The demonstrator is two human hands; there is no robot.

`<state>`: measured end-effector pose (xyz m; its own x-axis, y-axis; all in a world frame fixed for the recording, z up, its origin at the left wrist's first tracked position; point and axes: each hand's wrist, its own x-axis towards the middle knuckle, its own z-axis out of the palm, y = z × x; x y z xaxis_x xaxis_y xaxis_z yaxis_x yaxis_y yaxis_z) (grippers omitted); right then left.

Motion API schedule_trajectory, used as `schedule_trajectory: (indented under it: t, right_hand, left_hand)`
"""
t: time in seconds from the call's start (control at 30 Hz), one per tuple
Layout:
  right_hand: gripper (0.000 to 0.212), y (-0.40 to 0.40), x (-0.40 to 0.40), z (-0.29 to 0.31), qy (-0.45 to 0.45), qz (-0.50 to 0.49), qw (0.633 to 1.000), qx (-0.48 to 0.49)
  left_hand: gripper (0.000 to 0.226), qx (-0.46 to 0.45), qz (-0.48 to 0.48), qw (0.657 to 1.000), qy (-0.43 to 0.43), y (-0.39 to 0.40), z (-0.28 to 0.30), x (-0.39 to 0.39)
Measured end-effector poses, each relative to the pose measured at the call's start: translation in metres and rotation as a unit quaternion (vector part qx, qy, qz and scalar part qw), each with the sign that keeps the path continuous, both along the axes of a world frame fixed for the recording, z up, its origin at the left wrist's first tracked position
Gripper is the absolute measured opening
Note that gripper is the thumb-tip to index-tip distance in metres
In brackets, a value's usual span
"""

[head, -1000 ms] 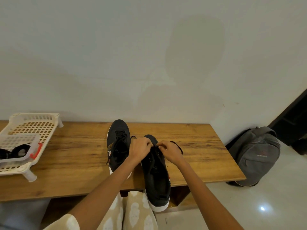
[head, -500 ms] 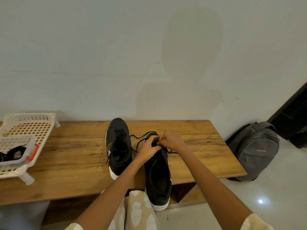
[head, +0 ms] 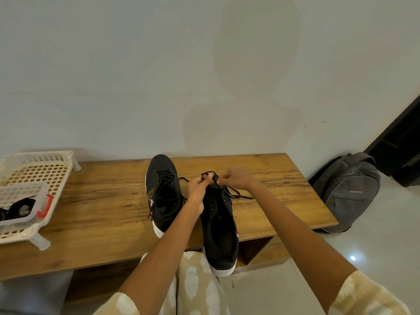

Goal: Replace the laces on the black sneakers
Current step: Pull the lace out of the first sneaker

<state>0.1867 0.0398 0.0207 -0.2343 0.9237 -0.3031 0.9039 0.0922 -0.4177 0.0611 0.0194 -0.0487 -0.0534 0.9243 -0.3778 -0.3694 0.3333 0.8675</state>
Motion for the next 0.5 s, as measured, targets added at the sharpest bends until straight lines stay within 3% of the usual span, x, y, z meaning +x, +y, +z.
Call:
schedule_trajectory:
  t: [0.07,0.2,0.4,0.5]
  right_hand:
    - [0.023,-0.008,0.003,-0.017,-0.029,0.017,0.999,0.008]
    - [0.023,-0.011,-0.001,-0.021,-0.051,-0.028,0.995,0.086]
    - [0.023,0.014,-0.023,0.032,0.082,-0.044,0.984,0.154]
    - [0.025,0.014,-0.03,0.04,0.079,-0.031,0.985,0.152]
  left_hand:
    - [0.009,-0.002,0.006,1.0,-0.03,-0.001,0.0,0.0]
    - [0.014,0.041,-0.023,0.999,0.014,-0.002,-0.005,0.004]
    - [0.013,0.078,-0.121,0.986,0.086,-0.001,-0.009,0.006]
    - [0.006,0.047,-0.101,0.985,0.133,-0.002,-0.008,0.01]
